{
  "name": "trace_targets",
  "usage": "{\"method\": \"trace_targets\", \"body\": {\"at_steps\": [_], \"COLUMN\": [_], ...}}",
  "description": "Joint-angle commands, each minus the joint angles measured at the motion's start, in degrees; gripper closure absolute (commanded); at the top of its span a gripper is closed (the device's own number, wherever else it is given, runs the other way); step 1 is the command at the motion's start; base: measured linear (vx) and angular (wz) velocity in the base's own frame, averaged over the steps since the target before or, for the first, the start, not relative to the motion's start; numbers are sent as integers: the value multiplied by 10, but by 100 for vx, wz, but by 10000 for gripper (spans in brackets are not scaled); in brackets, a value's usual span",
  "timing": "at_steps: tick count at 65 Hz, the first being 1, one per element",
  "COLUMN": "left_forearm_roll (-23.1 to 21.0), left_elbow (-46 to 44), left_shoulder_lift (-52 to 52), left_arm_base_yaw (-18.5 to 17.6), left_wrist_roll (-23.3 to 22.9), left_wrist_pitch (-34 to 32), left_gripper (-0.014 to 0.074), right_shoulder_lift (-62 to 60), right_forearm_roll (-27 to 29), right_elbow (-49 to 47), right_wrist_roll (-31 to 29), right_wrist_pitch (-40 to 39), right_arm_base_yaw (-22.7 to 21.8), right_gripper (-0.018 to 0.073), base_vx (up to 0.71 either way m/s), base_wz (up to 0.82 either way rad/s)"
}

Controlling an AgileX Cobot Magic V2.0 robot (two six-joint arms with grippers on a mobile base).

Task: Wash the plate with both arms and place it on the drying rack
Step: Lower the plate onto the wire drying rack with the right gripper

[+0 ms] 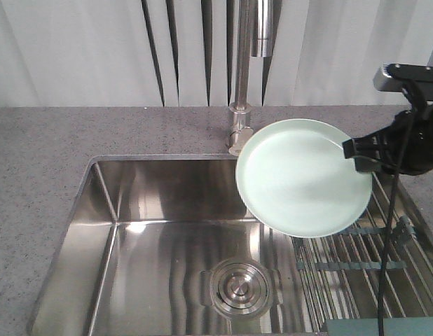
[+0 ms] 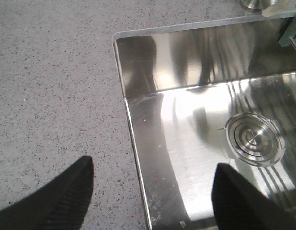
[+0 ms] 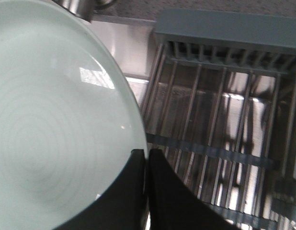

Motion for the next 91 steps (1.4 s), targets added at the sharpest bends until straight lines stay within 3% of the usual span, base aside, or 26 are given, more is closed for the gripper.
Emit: {"method": "trace_targets", "body": {"at_steps": [1,22,40,56,69,80,91], "left_forearm_roll": [-1,-1,-1,-1,-1,-1,-1], "left_elbow": [-14,-14,-14,-14,-14,-14,-14], "left_shoulder_lift": [-3,-3,-3,-3,-3,-3,-3], "left_arm_base_yaw": [-2,-2,-2,-2,-2,-2,-2], "left_wrist_roll": [-8,-8,-8,-8,-8,-8,-8], "left_wrist_pitch": [-34,-34,-33,-33,-33,-33,-33], "left_gripper": [111,111,111,111,111,111,111], "right_shoulder_lift": [-39,-27,45,92,121,142,140], "right_forearm_roll": [-16,-117,-170,-259,-263,-263,-263], "right_elbow": [6,21,21,21,21,21,21], "right_wrist_roll": [-4,32,32,41,43,69,78], "right_wrist_pitch": [-20,-6,-33,-70,-93,-97,-91], "right_arm_base_yaw": [-30,-88,-89,-89,-89,-89,-89], "right_gripper": [561,561,561,561,556,487,314], "base_vx": [0,0,0,0,0,0,0], "base_wz": [0,0,0,0,0,0,0]}}
